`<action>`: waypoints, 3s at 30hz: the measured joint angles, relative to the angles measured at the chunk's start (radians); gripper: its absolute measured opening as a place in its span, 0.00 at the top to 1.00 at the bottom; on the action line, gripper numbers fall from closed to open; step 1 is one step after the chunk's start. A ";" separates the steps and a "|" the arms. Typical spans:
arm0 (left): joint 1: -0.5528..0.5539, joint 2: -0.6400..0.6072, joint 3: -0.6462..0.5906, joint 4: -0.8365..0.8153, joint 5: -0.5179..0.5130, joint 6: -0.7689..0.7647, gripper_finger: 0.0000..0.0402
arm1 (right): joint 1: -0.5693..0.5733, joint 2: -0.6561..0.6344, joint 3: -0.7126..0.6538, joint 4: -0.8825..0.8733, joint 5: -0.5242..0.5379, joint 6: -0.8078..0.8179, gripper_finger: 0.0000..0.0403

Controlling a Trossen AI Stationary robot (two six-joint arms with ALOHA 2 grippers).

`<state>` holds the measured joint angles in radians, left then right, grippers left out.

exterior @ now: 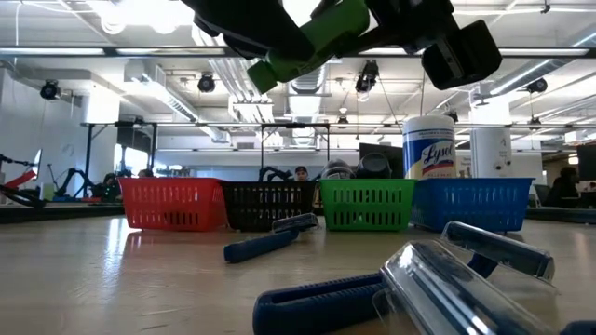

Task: Pick & Place Travel size toiletries
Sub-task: Put the green shampoo into the blue basket, then put the blue razor into the black basket

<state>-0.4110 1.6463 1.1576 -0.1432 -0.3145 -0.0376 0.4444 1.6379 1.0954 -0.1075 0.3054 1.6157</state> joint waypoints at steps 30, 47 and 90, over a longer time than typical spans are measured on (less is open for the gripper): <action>-0.060 -0.121 0.000 -0.437 -0.140 -0.328 0.28 | 0.086 -0.129 0.015 -1.108 0.292 0.509 0.73; -0.060 -0.120 -0.072 -0.442 -0.148 -0.476 0.28 | -0.135 -0.129 -0.148 -0.853 0.248 0.157 0.56; -0.092 0.459 0.397 -0.552 -0.015 -0.988 0.29 | 0.339 -0.009 -0.036 -0.940 -0.130 0.706 0.25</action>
<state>-0.5030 2.1055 1.5545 -0.6949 -0.3299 -1.0260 0.7837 1.6291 1.0592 -1.0475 0.1749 2.3212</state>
